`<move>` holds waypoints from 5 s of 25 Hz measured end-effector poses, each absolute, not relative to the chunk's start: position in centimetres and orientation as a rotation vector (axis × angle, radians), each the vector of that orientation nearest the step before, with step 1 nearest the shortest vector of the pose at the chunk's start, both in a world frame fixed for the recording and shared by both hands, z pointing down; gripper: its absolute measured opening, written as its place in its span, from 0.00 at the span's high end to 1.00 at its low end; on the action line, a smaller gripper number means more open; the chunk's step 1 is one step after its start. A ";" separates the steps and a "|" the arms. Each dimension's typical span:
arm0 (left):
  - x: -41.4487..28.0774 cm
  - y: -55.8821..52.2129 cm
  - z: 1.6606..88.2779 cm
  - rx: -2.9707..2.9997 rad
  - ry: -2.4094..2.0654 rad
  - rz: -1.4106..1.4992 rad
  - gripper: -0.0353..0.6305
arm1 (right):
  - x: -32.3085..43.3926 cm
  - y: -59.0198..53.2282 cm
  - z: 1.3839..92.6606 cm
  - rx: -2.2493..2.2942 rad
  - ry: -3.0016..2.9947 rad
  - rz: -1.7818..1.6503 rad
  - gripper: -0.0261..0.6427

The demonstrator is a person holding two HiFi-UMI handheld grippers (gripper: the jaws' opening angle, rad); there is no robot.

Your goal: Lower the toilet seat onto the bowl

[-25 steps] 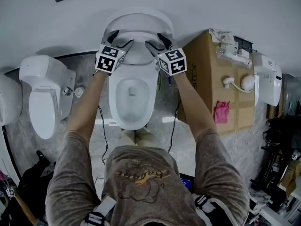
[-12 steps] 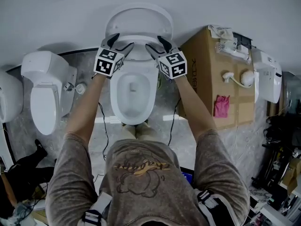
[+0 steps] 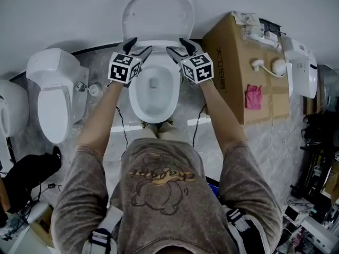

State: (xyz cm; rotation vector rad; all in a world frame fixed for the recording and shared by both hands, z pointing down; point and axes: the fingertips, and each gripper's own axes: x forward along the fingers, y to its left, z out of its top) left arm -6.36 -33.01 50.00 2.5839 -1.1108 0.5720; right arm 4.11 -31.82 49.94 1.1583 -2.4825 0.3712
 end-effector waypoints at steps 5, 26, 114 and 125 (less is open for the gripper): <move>-6.6 -28.5 51.1 2.573 -1.081 0.624 0.51 | 3.7 -27.4 50.5 1.139 -2.481 0.415 0.56; -7.2 -14.3 58.5 2.560 -0.939 0.767 0.50 | 2.6 -13.6 57.7 1.024 -2.438 0.480 0.57; -11.2 -3.2 36.0 2.658 -1.288 0.040 0.93 | 6.6 -1.3 36.2 1.533 -2.719 0.147 0.92; -11.0 -2.9 40.6 2.585 -1.303 0.078 0.93 | 7.1 -0.7 39.6 1.535 -2.700 0.184 0.92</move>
